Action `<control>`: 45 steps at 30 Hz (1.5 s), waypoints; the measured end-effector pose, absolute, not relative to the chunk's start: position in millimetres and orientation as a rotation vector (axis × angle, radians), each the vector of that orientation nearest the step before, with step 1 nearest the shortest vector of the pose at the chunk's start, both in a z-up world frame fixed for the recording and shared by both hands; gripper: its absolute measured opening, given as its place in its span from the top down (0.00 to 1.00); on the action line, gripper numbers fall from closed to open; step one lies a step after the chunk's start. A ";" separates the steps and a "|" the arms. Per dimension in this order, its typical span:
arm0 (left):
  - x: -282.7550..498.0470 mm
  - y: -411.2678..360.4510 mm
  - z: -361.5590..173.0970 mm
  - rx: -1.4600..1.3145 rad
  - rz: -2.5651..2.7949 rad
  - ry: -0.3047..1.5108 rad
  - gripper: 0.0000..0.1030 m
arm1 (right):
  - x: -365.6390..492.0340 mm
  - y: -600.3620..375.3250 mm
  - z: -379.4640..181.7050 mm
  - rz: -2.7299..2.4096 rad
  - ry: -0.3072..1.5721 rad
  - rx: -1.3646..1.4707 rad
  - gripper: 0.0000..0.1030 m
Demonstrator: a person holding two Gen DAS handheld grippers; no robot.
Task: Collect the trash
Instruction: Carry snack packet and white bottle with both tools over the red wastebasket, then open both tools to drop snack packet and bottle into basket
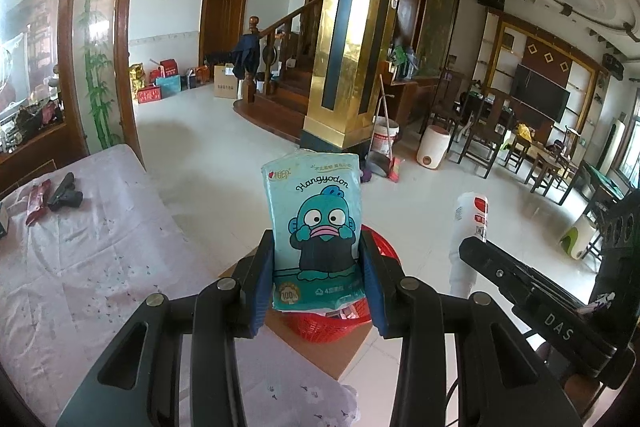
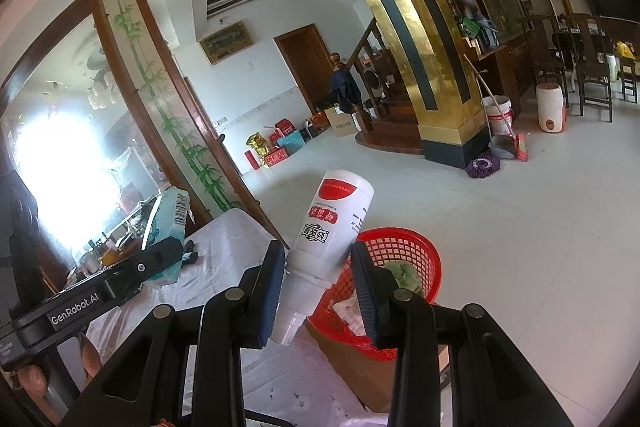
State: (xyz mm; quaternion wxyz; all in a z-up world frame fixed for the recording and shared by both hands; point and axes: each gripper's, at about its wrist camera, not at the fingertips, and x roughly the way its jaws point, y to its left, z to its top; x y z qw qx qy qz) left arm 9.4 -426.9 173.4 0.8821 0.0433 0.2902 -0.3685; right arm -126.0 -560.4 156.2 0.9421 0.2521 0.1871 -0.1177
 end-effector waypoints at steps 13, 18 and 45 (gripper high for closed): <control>42.7 -456.3 147.4 0.109 -0.807 0.667 0.62 | -95.0 -586.9 132.1 -0.244 0.427 0.553 0.64; 66.0 -476.3 124.9 0.130 -0.844 0.711 0.62 | -75.0 -604.1 112.5 -0.256 0.455 0.575 0.64; 111.3 -509.9 56.2 0.126 -0.858 0.895 0.30 | -46.7 -638.5 52.6 -0.260 0.565 0.683 0.47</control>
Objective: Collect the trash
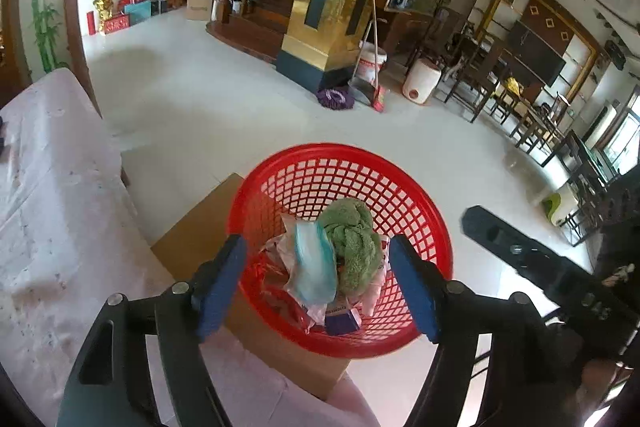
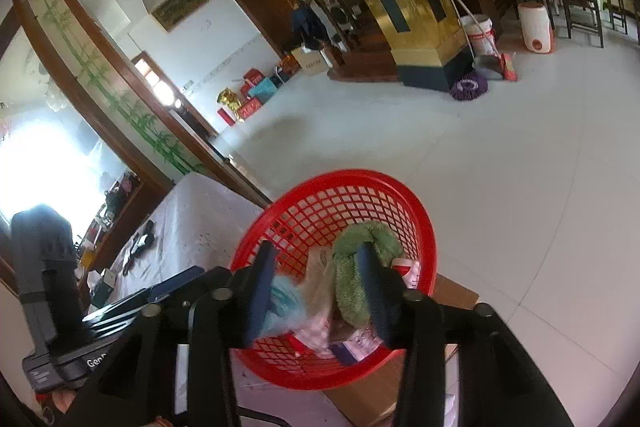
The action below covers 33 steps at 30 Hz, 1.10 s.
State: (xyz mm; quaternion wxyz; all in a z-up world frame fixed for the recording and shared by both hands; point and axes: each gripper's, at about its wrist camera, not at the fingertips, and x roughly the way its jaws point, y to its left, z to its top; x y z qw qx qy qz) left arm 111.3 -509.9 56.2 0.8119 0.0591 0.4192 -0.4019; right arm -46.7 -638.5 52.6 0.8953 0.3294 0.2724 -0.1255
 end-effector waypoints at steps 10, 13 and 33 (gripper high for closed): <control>36.7 -429.7 114.0 0.114 -0.729 0.681 0.14 | -96.8 -571.5 110.4 -0.293 0.490 0.530 0.23; 7.9 -408.4 134.3 0.132 -0.701 0.607 0.10 | -124.9 -546.4 129.3 -0.332 0.453 0.470 0.19; -68.8 -313.5 172.3 0.092 -0.589 0.551 0.09 | -182.4 -472.2 180.4 -0.365 0.419 0.315 0.11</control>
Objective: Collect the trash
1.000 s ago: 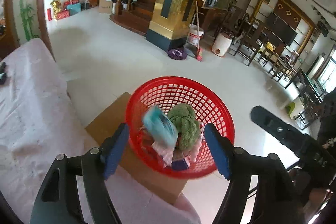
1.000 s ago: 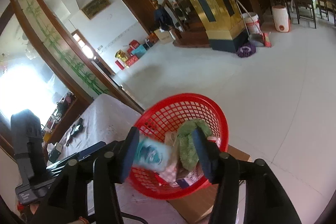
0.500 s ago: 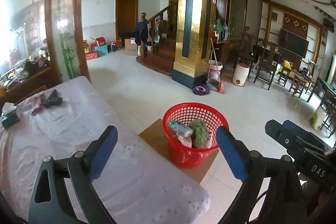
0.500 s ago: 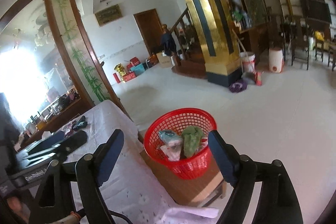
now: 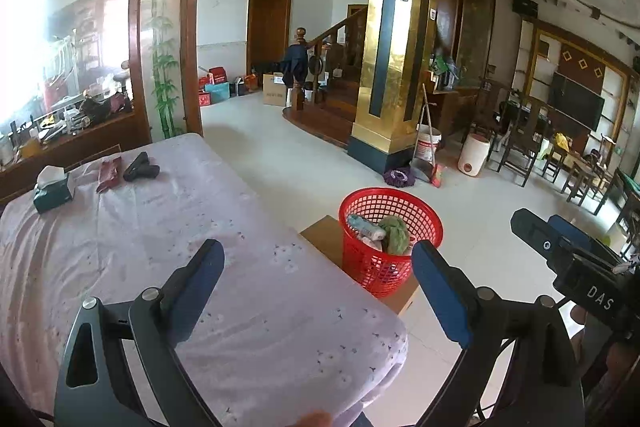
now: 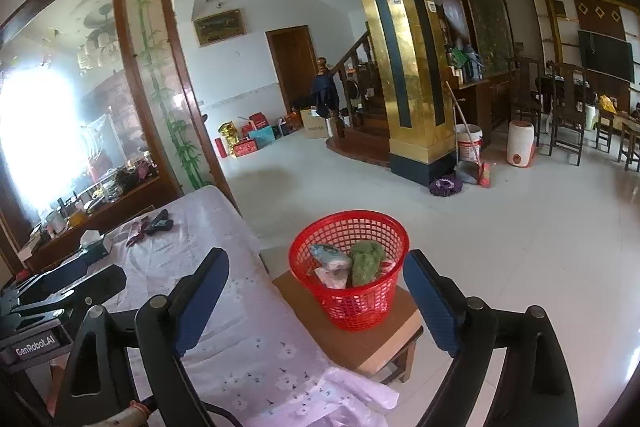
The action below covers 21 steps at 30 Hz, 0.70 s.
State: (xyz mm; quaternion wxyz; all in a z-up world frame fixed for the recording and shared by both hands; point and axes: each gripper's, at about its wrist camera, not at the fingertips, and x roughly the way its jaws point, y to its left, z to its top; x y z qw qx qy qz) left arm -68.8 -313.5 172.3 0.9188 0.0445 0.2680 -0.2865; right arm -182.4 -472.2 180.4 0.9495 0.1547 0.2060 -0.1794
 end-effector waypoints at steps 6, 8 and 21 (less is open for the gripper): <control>-72.6 -310.7 173.4 0.091 -0.584 0.545 0.09 | -189.1 -462.5 185.7 -0.364 0.407 0.292 0.10; -75.0 -311.1 174.0 0.091 -0.585 0.542 0.09 | -190.8 -461.4 185.0 -0.370 0.408 0.285 0.10; -81.3 -314.5 175.3 0.101 -0.588 0.545 0.09 | -194.9 -460.7 184.3 -0.374 0.411 0.292 0.09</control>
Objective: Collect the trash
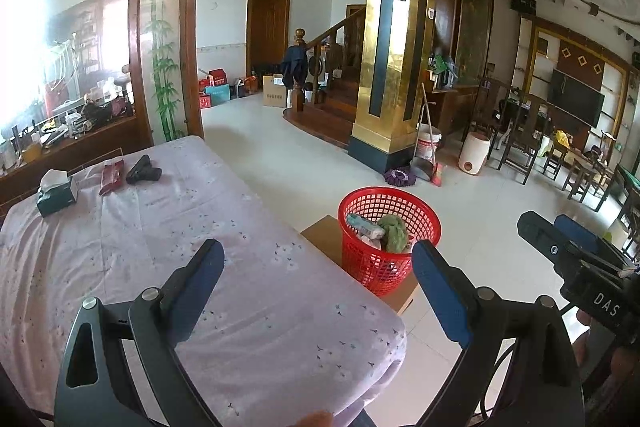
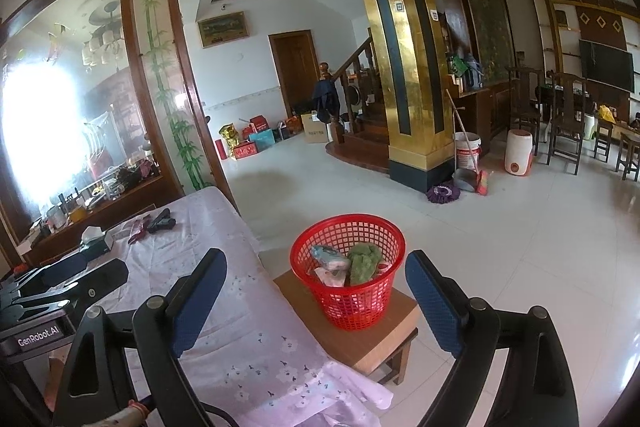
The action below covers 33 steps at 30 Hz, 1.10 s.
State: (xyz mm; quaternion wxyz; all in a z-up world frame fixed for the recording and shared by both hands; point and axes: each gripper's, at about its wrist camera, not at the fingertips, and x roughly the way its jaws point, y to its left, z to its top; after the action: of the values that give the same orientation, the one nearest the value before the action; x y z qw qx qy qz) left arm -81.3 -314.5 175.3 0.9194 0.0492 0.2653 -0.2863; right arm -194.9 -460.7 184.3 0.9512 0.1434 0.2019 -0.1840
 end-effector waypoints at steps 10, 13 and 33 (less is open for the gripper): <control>-82.6 -316.9 176.7 0.108 -0.590 0.547 0.09 | -194.8 -462.5 184.3 -0.377 0.420 0.295 0.09; -82.7 -317.0 175.9 0.110 -0.589 0.548 0.09 | -194.1 -463.1 184.1 -0.377 0.423 0.295 0.09; -63.4 -317.5 164.4 0.132 -0.621 0.572 0.09 | -185.4 -469.9 173.1 -0.388 0.442 0.311 0.09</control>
State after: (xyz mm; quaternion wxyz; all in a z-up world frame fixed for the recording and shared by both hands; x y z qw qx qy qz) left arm -63.4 -317.5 164.4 0.9101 0.0642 0.2774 -0.3011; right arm -185.4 -469.9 173.1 0.9452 0.1525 0.2170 -0.1904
